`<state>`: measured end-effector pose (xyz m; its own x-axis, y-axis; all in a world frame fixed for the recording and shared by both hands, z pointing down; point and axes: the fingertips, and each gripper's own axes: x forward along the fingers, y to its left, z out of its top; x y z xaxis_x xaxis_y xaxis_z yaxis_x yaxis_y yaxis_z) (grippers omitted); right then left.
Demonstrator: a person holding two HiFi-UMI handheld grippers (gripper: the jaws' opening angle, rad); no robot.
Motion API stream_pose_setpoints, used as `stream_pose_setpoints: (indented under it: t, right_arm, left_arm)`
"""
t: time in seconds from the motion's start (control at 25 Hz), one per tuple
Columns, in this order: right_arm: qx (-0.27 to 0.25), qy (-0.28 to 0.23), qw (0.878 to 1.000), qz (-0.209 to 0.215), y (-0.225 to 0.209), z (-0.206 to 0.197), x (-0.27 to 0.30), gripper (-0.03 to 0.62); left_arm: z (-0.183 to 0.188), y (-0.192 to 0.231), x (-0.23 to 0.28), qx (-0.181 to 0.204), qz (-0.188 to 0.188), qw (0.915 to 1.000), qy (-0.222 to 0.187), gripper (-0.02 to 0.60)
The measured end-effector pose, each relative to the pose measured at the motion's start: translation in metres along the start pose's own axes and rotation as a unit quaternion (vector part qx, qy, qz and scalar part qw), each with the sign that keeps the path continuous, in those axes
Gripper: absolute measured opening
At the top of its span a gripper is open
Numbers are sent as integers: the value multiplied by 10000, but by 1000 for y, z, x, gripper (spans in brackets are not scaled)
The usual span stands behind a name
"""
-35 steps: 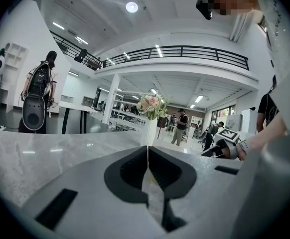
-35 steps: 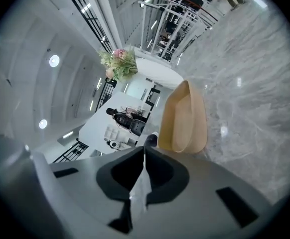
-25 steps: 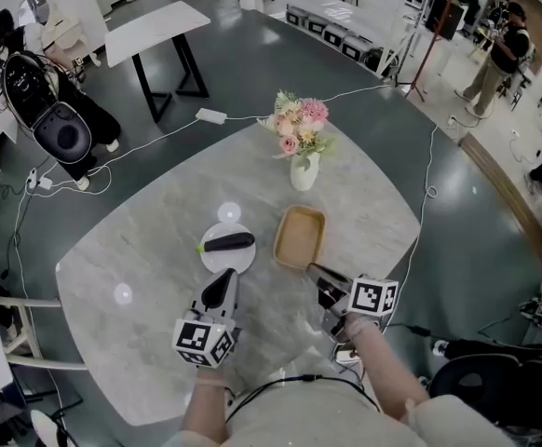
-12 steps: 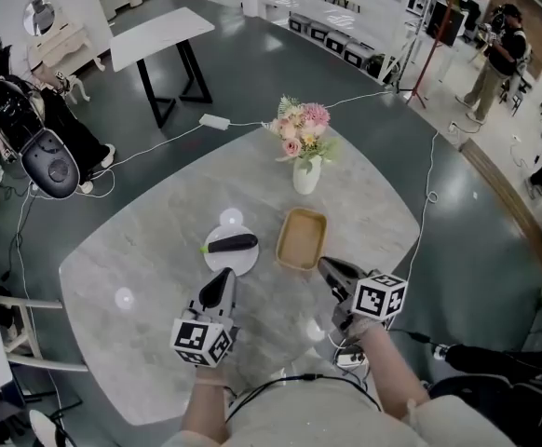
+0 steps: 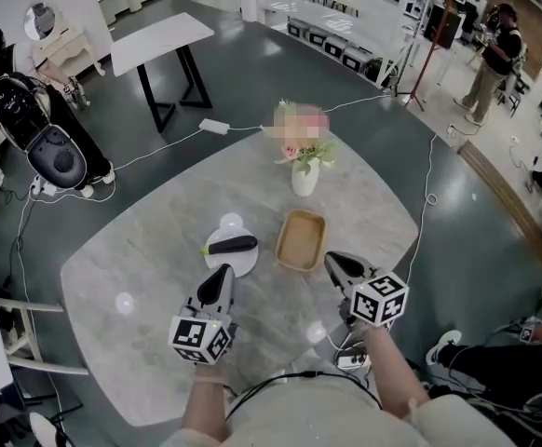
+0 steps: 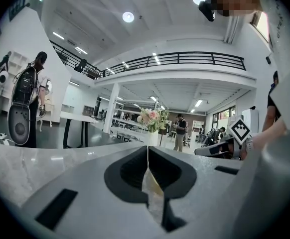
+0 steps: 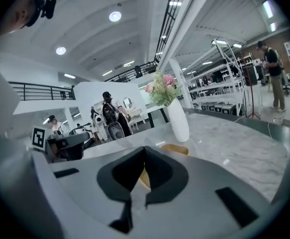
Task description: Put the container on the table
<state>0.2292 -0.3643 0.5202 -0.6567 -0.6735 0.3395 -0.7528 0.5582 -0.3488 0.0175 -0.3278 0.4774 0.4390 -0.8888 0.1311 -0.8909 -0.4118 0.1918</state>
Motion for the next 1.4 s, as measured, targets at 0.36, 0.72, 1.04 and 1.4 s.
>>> stream_pose_setpoints:
  t: [0.36,0.72,1.04,1.4]
  right_arm:
    - [-586,-323,9973,-306,-2,16,-14,8]
    - [-968,-606,9921,-516,-1,34,-27,8]
    - [-1135,-779,9885,-622,0,44,-34,6]
    - [-1358,-1029,9825,-758,1,63,-43,6]
  left_arm:
    - [8,-2,1,36,-25,9998,-175,9]
    - [18,-3,-1,68,8,9996,-281,9]
    - [22,-4,-3,94,23,9994,-340,9]
    - [34,-4,-5,112,78,9991,-403,9]
